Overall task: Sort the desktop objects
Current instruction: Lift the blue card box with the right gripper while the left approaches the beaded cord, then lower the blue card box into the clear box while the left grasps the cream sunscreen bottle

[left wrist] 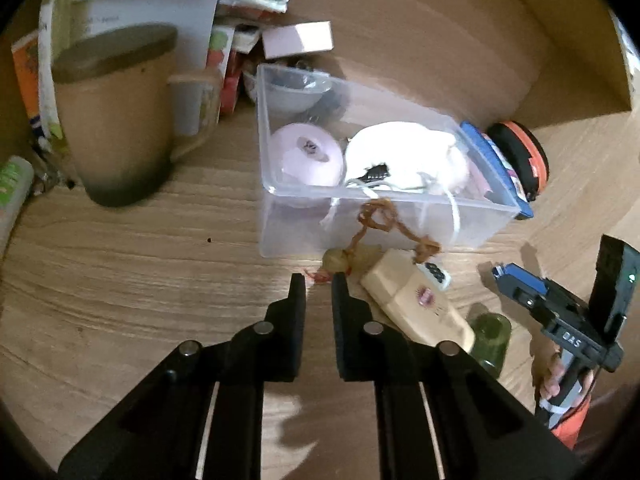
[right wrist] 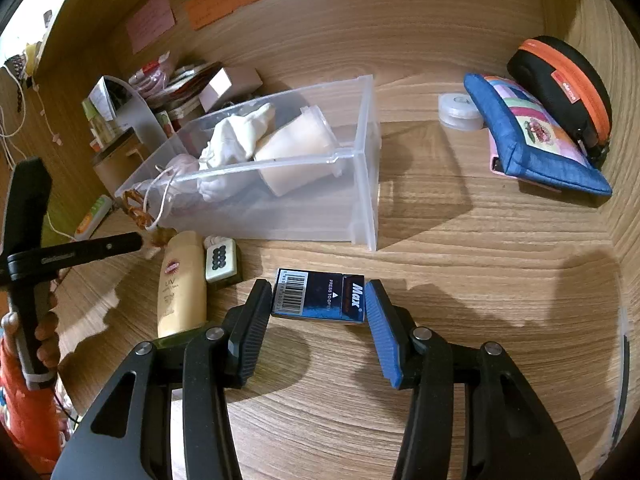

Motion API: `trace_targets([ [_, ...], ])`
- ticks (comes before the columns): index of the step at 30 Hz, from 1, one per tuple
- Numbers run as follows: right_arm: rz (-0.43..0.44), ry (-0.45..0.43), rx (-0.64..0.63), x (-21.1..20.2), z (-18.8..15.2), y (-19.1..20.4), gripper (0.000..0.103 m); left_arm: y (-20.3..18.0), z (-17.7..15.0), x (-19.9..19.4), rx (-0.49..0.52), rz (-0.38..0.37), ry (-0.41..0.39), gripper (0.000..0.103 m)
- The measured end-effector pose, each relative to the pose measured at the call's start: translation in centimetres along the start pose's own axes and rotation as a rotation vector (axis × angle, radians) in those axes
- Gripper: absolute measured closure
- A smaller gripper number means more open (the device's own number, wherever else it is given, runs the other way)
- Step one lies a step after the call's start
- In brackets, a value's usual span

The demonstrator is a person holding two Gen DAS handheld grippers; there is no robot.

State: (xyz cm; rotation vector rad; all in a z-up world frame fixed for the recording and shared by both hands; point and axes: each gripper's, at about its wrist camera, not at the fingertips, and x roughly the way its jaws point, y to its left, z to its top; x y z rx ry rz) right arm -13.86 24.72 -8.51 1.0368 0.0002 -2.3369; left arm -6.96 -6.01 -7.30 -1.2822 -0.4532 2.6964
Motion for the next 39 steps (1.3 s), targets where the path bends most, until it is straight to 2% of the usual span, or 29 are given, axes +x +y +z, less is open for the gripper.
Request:
trace_targets([
  [6,-0.017,-0.036,-0.028,-1.4,0.5,1.2,0.058,-2.2,0.1,-1.6,0.075,0.001,-0.038,0.091],
  [8,-0.019,-0.056,-0.051,-2.2,1.1,1.8,0.058,-2.6,0.3,-1.9,0.09,0.001,-0.051,0.087],
  [11,-0.029,-0.09,-0.091,-3.5,2.4,2.9,0.058,-2.9,0.5,-2.4,0.111,0.014,-0.076,0.073],
  [13,-0.04,-0.115,-0.117,-4.2,3.3,3.7,0.058,-2.8,0.8,-2.8,0.112,0.017,-0.098,0.057],
  [16,-0.061,-0.147,-0.157,-4.6,5.0,4.9,0.058,-2.4,1.1,-3.3,0.112,0.024,-0.123,0.043],
  [19,-0.087,-0.152,-0.181,-4.0,6.4,5.6,0.058,-1.9,0.8,-2.9,0.101,-0.031,-0.1,0.032],
  [22,-0.106,-0.144,-0.197,-2.9,8.0,6.0,0.058,-2.2,-0.2,-1.7,0.096,-0.103,-0.029,0.031],
  [26,-0.116,-0.129,-0.223,-1.5,9.3,6.7,0.058,-4.0,-1.0,1.0,0.112,-0.115,0.059,0.031],
  [30,-0.121,-0.105,-0.253,-0.4,9.7,7.3,0.058,-5.0,-1.0,3.4,0.074,-0.148,0.131,0.031],
  [32,-0.125,-0.087,-0.269,0.2,9.6,7.4,0.058,-5.3,-1.0,4.4,0.058,-0.145,0.157,0.031],
  [34,-0.131,-0.071,-0.281,0.8,9.7,7.4,0.058,-5.8,-1.0,4.7,0.072,-0.112,0.141,0.027],
  [39,-0.133,-0.048,-0.279,2.0,10.2,6.6,0.058,-7.6,-1.0,5.7,0.131,-0.044,0.129,0.027],
])
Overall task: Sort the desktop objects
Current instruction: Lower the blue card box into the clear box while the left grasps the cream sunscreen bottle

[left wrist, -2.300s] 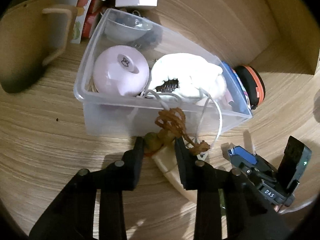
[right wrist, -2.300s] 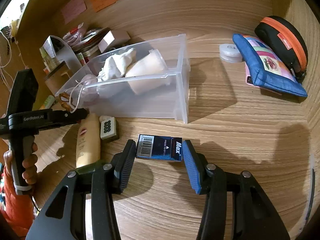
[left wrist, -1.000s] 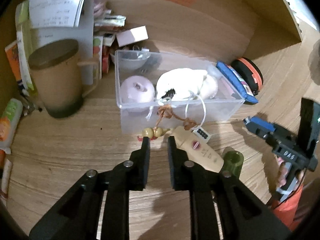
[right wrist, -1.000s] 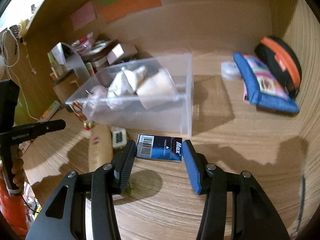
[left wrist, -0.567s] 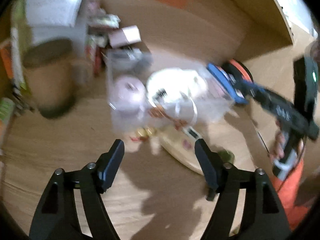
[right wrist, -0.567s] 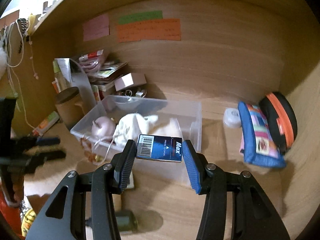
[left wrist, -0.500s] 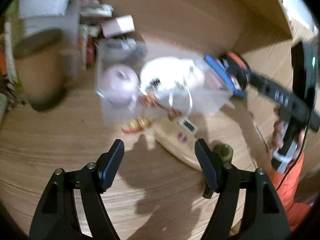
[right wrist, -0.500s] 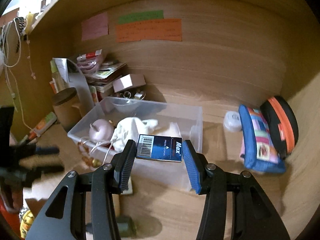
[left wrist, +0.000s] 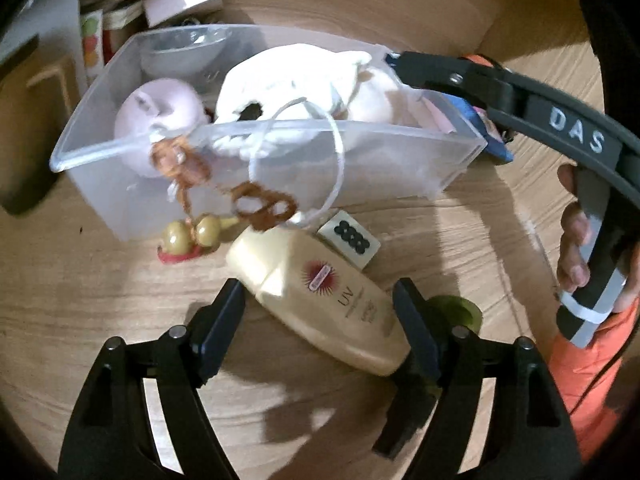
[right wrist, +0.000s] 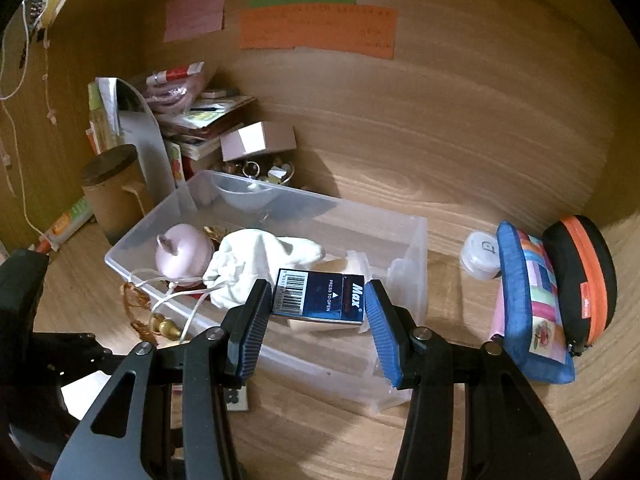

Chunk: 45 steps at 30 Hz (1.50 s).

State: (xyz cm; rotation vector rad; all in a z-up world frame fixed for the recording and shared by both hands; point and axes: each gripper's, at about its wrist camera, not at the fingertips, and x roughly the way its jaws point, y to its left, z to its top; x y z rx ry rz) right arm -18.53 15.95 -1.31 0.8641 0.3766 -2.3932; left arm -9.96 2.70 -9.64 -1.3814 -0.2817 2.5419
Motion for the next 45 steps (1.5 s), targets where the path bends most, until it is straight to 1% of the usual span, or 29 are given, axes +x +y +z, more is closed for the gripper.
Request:
trace_targets([
  [2,0.009,0.012,0.004,0.6,0.0,-0.4,0.058,-0.8,0.2,0.5,0.03,0.021,0.005,0.027],
  [3,0.016,0.018,0.005,0.9,0.0,-0.6,0.058,-1.1,0.2,0.6,0.047,0.028,0.009,0.029],
  [4,0.02,0.027,0.007,1.2,-0.1,-0.7,0.058,-1.2,0.3,0.8,0.062,0.031,0.014,0.034],
  [5,0.021,0.034,0.007,1.4,-0.2,-0.8,0.058,-1.4,0.2,0.9,0.077,0.031,0.022,0.036],
  [7,0.038,0.046,0.012,1.8,-0.3,-1.0,0.058,-2.0,-0.2,0.7,0.113,0.052,0.031,0.05],
  [9,0.052,0.055,0.013,2.1,-0.5,-1.0,0.058,-2.4,-0.6,0.6,0.155,0.093,0.034,0.059],
  [12,0.062,0.068,0.004,2.4,-0.7,-0.9,0.058,-2.3,-1.1,0.3,0.174,0.113,0.042,0.064],
  [20,0.062,0.078,-0.019,2.5,-0.8,-0.2,0.057,-0.8,-2.0,-1.0,0.164,0.154,0.028,0.066],
  [24,0.06,0.066,-0.011,1.9,-0.7,-0.3,0.057,-0.3,-2.3,-2.3,0.158,0.141,0.004,0.073],
  [27,0.083,0.039,-0.007,0.5,-0.8,-0.2,0.057,-0.2,-2.7,-2.9,0.174,0.141,-0.005,0.074],
  [30,0.144,0.017,-0.02,-1.2,-1.3,0.4,0.057,-0.1,-2.4,-3.3,0.201,0.142,-0.005,0.075],
  [31,0.174,0.016,-0.028,-1.7,-1.7,0.7,0.057,-0.3,-2.3,-3.2,0.209,0.139,-0.004,0.075],
  [32,0.222,0.02,-0.04,-2.4,-2.3,1.2,0.057,-0.5,-2.4,-3.2,0.219,0.135,-0.005,0.074],
  [33,0.247,0.025,-0.041,-2.7,-2.6,1.4,0.057,-0.7,-2.2,-2.9,0.23,0.131,-0.003,0.075],
  [34,0.303,0.046,-0.042,-2.9,-3.3,1.9,0.057,-0.9,-2.3,-2.7,0.237,0.125,-0.001,0.077],
  [37,0.381,0.108,-0.036,-2.6,-4.4,3.0,0.057,-1.3,-2.5,-2.0,0.254,0.119,0.004,0.077],
  [38,0.39,0.136,-0.046,-2.1,-4.8,3.7,0.057,-1.6,-2.7,-1.8,0.268,0.126,0.001,0.077],
  [40,0.377,0.176,-0.068,-1.1,-5.3,5.0,0.057,-1.8,-3.1,-1.5,0.288,0.131,-0.002,0.077],
  [42,0.386,0.218,-0.063,0.1,-5.6,5.9,0.056,-1.6,-3.4,-1.4,0.288,0.138,-0.012,0.076],
  [45,0.42,0.234,-0.027,0.8,-5.6,5.9,0.056,-0.9,-3.5,-1.7,0.272,0.121,-0.018,0.076],
])
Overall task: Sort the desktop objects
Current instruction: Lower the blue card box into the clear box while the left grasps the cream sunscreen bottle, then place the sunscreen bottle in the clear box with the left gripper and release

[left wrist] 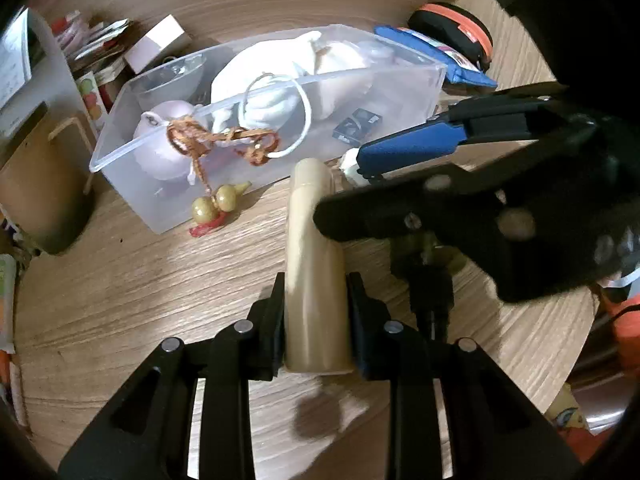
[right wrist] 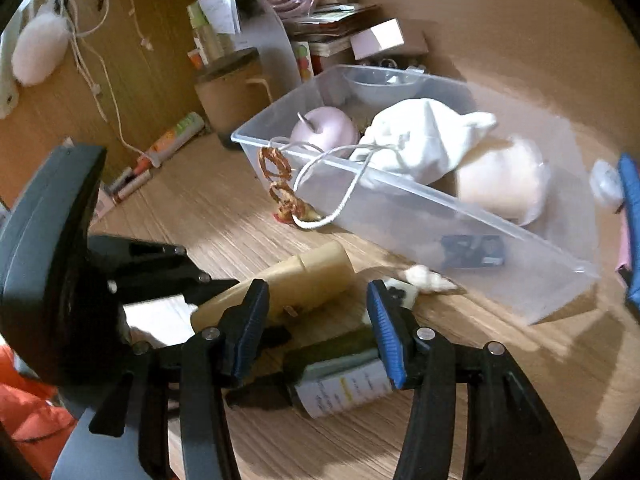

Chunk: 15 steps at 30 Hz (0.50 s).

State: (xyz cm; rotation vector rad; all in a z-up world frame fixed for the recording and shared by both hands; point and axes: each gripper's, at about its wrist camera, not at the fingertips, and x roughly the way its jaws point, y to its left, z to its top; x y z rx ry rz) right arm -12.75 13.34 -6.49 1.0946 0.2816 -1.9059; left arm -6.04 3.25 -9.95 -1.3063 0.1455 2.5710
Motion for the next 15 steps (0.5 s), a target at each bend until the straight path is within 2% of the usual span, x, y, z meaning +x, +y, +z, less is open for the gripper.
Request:
trace_targets([
  [3,0.037,0.005,0.041,0.6,0.5,-0.4,0.053,-0.2,-0.4,-0.1,0.021,0.008,-0.009,0.077],
  [4,0.075,0.016,0.064,0.9,0.7,-0.6,0.052,-0.3,-0.5,-0.2,0.028,0.008,-0.012,0.077],
  [6,0.108,0.039,0.077,1.4,0.8,-0.6,0.041,-0.4,-0.7,-0.3,0.03,0.004,-0.02,0.077],
  [9,0.116,0.061,0.087,2.6,0.8,-0.3,0.035,-0.1,-0.8,-0.3,0.007,-0.004,-0.033,0.077],
  [15,0.077,0.022,0.056,2.7,1.1,0.9,0.042,0.7,-1.2,-0.8,-0.011,-0.014,-0.045,0.077],
])
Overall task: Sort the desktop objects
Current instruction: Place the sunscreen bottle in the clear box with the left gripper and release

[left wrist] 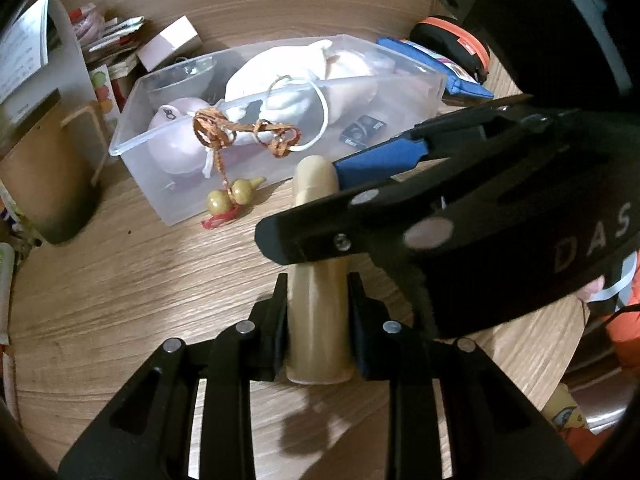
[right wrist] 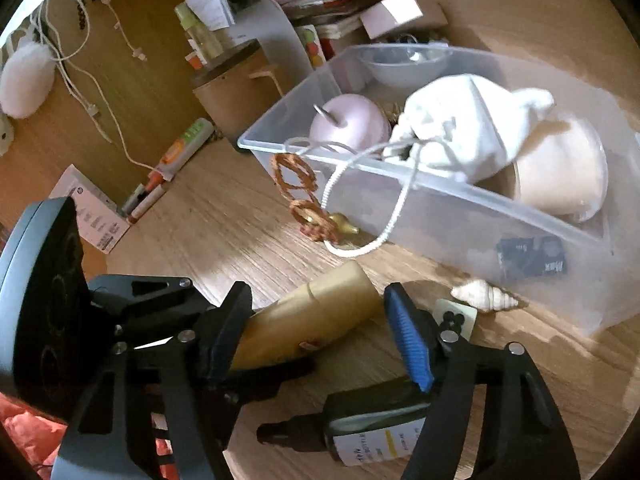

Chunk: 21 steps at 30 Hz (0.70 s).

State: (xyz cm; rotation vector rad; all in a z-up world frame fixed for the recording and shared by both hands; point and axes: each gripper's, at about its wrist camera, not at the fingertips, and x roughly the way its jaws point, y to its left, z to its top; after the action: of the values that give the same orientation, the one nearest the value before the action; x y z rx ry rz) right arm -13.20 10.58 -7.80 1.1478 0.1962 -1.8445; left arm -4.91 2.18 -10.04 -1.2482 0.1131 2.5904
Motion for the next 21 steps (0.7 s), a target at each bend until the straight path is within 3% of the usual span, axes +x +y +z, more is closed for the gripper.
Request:
trace_targets([
  [8,-0.012,-0.035,-0.053,-1.8,0.1,1.8,0.052,0.5,-0.1,-1.8,0.006,0.007,-0.031,0.078],
  [21,-0.025,-0.176,-0.133,-6.5,2.7,4.6,0.053,1.6,4.1,-6.4,0.042,0.063,-0.159,0.078],
])
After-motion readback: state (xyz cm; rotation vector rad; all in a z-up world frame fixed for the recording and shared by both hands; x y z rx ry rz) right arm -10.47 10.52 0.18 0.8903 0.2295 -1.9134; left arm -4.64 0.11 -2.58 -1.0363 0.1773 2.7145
